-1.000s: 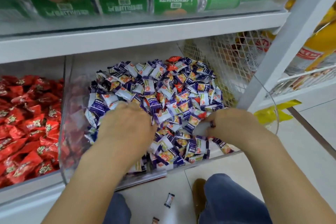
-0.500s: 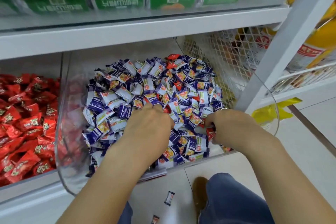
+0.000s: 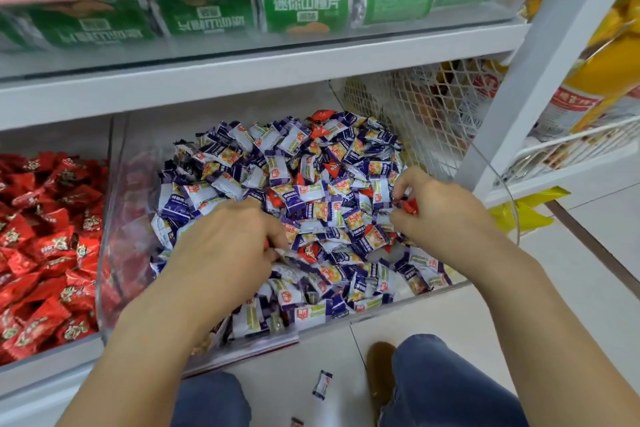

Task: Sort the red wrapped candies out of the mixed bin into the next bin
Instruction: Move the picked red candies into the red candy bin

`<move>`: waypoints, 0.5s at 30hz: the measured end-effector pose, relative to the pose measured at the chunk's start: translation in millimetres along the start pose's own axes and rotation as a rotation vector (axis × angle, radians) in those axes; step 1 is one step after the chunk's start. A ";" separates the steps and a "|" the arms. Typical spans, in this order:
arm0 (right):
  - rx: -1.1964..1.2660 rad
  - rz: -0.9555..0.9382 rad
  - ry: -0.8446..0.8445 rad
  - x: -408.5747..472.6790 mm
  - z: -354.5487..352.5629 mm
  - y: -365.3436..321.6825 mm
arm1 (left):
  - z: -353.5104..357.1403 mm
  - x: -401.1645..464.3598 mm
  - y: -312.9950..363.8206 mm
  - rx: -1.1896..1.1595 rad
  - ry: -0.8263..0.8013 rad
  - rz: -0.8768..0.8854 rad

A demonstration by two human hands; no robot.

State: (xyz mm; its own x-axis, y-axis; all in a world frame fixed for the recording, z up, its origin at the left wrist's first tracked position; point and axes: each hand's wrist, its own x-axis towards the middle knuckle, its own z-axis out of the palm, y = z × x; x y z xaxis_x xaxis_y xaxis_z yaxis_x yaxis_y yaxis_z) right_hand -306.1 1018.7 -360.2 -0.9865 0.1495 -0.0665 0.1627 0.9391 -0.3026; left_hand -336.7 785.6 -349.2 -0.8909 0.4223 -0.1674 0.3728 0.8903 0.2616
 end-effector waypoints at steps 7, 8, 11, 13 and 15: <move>-0.096 -0.025 -0.102 8.6 17.5 -2.4 | 0.4 9.8 8.5 0.006 0.118 0.056; -0.128 -0.027 -0.147 10.0 20.1 -3.1 | 4.0 13.3 11.1 0.012 0.124 0.075; -0.159 -0.039 -0.286 11.8 21.3 -0.4 | 17.3 23.8 17.9 0.059 0.040 0.118; -0.137 -0.058 -0.332 11.1 20.5 -1.2 | 22.0 27.5 20.8 0.127 -0.052 0.125; -0.151 -0.088 -0.363 10.4 23.1 -3.1 | 23.9 28.1 23.0 0.207 -0.127 0.131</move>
State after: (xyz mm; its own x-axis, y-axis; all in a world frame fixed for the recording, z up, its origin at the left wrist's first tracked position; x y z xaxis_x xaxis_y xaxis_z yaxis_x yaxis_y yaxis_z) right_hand -316.4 1010.2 -382.0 -0.9221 -0.0272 -0.3861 0.0468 0.9824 -0.1810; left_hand -347.0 822.0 -370.6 -0.7970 0.5421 -0.2664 0.5391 0.8373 0.0912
